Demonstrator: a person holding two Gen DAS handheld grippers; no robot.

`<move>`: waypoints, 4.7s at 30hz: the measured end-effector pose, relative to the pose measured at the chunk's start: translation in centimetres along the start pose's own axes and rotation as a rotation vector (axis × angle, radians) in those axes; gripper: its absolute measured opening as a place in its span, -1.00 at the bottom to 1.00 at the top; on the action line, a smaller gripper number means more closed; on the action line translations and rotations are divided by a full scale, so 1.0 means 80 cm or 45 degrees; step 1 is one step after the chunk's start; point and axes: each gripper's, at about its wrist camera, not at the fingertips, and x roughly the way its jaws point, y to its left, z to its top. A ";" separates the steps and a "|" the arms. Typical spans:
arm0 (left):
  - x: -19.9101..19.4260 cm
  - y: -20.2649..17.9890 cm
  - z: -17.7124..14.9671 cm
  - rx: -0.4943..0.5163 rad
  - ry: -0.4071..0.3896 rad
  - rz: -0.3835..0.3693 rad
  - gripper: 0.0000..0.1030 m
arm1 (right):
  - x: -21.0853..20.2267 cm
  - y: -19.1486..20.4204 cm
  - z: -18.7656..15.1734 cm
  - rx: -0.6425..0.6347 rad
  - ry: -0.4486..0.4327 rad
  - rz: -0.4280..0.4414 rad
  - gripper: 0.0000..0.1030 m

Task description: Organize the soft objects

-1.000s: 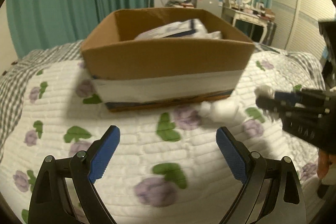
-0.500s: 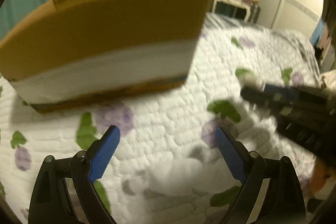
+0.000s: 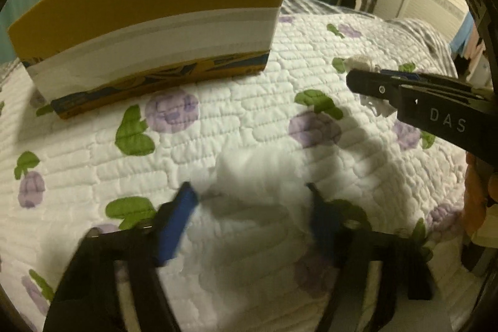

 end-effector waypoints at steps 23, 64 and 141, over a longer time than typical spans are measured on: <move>-0.165 0.021 0.057 0.038 -0.360 0.011 -0.42 | -0.148 0.069 0.040 -0.101 -0.230 -0.003 -0.46; -0.121 0.162 0.215 -0.045 -0.470 0.227 0.58 | -0.072 0.113 0.254 0.038 -0.429 0.082 0.42; -0.224 0.171 -0.005 -0.109 -0.766 0.453 0.90 | -0.168 0.174 0.001 0.024 -0.668 -0.083 1.00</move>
